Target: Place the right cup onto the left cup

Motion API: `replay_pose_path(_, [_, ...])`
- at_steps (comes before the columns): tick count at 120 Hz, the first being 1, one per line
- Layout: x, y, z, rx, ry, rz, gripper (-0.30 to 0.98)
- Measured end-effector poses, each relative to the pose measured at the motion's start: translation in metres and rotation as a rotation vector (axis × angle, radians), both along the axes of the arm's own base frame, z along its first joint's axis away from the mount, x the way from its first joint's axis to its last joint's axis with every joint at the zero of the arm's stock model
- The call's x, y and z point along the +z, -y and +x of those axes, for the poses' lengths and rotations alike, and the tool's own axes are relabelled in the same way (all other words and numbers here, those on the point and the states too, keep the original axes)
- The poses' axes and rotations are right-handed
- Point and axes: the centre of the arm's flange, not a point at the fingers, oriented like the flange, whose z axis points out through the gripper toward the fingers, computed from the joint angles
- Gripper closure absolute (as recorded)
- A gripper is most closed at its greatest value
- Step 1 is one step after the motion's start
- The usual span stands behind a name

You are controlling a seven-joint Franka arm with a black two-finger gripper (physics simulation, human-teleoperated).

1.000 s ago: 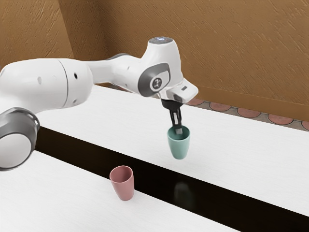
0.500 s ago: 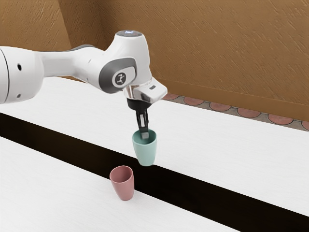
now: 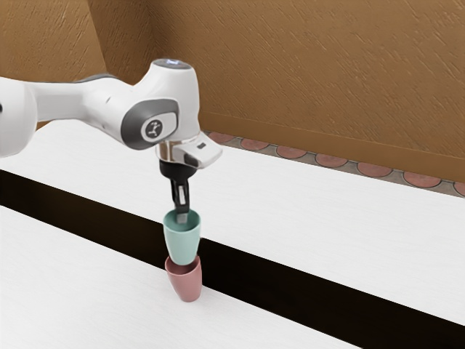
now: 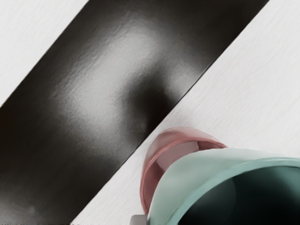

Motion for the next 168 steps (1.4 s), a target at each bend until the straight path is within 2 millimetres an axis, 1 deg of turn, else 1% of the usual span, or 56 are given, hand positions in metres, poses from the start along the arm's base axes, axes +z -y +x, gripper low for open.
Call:
replay_pose_path(11, [-0.001,-0.003,-0.003,0.014,-0.007,0.005,0.79])
replay_pose_path(29, [-0.009,-0.005,-0.004,0.031,-0.025,0.014,0.79])
replay_pose_path(57, [-0.024,0.003,-0.002,0.037,-0.048,0.026,0.79])
replay_pose_path(78, [-0.027,0.004,-0.001,0.046,-0.048,0.029,0.79])
replay_pose_path(80, [-0.027,0.004,-0.001,0.048,-0.048,0.029,0.76])
replay_pose_path(100, [-0.024,0.003,-0.002,0.069,-0.044,0.026,0.39])
replay_pose_path(113, [-0.017,0.004,-0.001,0.076,-0.031,0.022,0.24])
replay_pose_path(120, [-0.009,0.005,0.002,0.074,-0.015,0.018,0.18])
replay_pose_path(131, [0.011,0.008,0.014,0.058,0.025,0.006,0.12])
replay_pose_path(138, [0.033,0.006,0.025,0.049,0.059,-0.004,0.09])
replay_pose_path(143, [0.051,-0.001,0.034,0.052,0.083,-0.008,0.07])
replay_pose_path(148, [0.069,-0.015,0.040,0.062,0.102,-0.004,0.06])
replay_pose_path(155, [0.094,-0.043,0.045,0.088,0.119,0.012,0.05])
replay_pose_path(168, [0.135,-0.102,0.042,0.156,0.130,0.035,0.03])
